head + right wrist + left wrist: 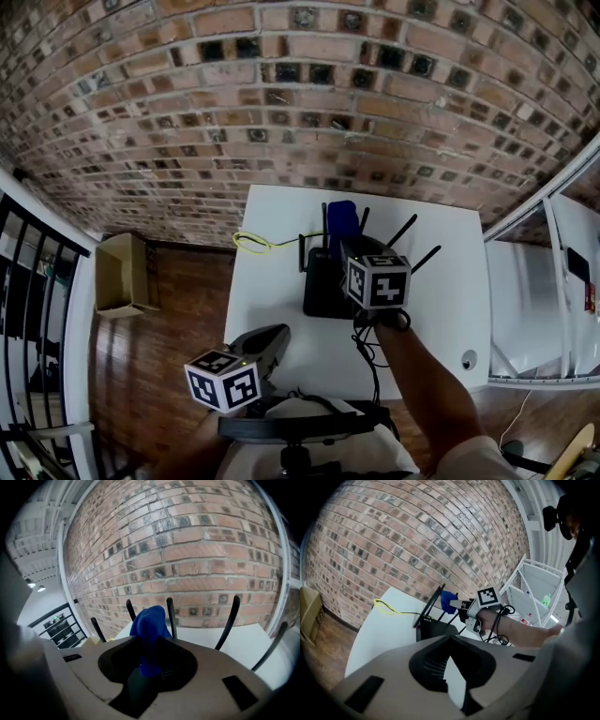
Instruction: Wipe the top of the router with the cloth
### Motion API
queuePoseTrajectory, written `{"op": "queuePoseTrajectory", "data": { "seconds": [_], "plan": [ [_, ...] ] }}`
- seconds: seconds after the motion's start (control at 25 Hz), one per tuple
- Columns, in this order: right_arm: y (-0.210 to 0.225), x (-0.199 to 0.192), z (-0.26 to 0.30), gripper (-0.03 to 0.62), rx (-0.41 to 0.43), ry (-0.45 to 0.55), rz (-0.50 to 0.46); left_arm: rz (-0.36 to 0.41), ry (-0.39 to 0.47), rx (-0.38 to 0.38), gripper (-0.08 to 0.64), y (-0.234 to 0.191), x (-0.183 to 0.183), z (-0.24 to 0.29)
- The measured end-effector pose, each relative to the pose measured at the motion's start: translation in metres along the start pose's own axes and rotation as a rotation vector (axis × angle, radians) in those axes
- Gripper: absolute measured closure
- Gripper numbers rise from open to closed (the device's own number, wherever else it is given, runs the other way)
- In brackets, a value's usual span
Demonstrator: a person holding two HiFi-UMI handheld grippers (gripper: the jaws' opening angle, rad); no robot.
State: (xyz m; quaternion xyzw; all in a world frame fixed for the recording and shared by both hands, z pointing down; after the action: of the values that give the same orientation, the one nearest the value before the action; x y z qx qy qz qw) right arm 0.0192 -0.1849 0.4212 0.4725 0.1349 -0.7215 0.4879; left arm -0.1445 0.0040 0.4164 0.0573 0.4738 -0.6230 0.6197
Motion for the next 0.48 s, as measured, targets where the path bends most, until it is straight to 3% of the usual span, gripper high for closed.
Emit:
{"op": "queuePoseTrajectory", "data": {
  "seconds": [0.32,0.48],
  "plan": [
    [-0.022,0.057,-0.023,0.472,0.052,0.17,-0.04,0.002,0.0,-0.003,0.531,0.001,0.0,0.001],
    [-0.024,0.058,-0.019,0.472,0.059,0.172,-0.039,-0.003,0.004,-0.002,0.531,0.001,0.0,0.0]
  ]
}}
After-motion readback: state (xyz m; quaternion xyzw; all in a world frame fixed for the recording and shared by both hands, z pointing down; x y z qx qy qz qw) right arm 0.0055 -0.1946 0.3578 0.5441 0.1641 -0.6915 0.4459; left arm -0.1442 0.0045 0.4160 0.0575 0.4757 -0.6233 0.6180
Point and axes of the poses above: the fingertips, and each gripper's own axes: z forward along the fingers, y to its right, x out of its top, the point moved 5 cm from there along -z, backward along the fingers, and after that the axes turned 10 degrees about x, right-handed, at the moved point
